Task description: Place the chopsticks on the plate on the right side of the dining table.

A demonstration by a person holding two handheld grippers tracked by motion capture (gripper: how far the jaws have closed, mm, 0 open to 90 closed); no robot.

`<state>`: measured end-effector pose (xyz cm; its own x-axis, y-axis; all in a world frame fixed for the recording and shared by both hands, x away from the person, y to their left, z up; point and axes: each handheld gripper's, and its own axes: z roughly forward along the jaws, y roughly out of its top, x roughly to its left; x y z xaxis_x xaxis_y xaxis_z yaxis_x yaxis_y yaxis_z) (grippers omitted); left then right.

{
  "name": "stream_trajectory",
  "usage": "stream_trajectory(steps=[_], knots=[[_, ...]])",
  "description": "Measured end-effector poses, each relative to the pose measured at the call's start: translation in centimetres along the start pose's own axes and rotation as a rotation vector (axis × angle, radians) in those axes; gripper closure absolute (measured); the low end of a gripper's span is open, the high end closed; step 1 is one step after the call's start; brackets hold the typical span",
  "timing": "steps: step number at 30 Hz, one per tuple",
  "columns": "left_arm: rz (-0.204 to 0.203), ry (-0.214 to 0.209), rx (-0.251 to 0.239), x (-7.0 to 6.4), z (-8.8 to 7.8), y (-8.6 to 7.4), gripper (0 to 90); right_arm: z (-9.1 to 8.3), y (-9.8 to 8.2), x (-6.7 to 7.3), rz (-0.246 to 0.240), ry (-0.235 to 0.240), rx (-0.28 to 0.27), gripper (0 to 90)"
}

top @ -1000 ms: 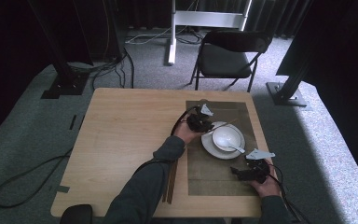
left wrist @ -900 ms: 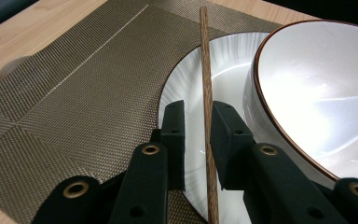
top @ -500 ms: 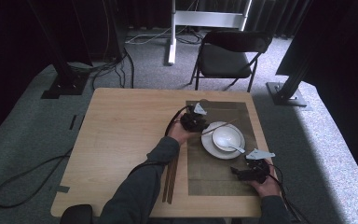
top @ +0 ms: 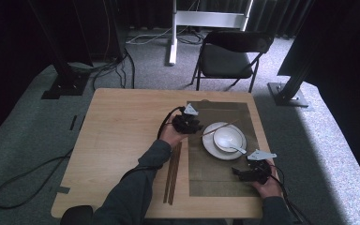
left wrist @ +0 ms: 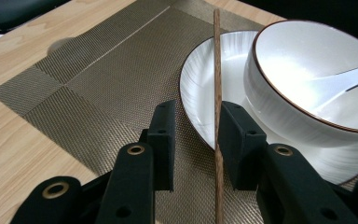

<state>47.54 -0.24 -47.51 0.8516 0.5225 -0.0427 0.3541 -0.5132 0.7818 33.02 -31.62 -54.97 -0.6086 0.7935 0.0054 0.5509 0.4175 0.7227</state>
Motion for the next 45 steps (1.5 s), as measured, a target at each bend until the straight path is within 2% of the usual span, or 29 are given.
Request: stream_trajectory(steps=[6,26,30,31,37,45], knots=[[-0.003,-0.003,-0.020,-0.3,-1.3,-0.1,65.4,0.0,0.0,0.0,0.000,0.000,0.000,12.7],[0.022,0.012,-0.059,-1.4,-4.9,-0.4,61.7,0.0,0.0,0.0,-0.001,0.000,0.000,12.7],[0.026,0.015,-0.061,-1.6,-5.2,-0.5,61.4,0.0,0.0,0.0,-0.001,0.000,0.000,12.7],[0.033,0.019,-0.069,-1.8,-5.8,-0.7,61.2,0.0,0.0,0.0,-0.001,0.000,0.000,12.7],[0.029,0.020,-0.075,-2.0,-6.5,-1.1,59.8,0.0,0.0,0.0,-0.001,0.000,0.000,12.7],[0.019,0.037,-0.055,-1.9,-7.1,-3.1,58.5,0.0,0.0,0.0,-0.001,0.000,0.000,12.7]])
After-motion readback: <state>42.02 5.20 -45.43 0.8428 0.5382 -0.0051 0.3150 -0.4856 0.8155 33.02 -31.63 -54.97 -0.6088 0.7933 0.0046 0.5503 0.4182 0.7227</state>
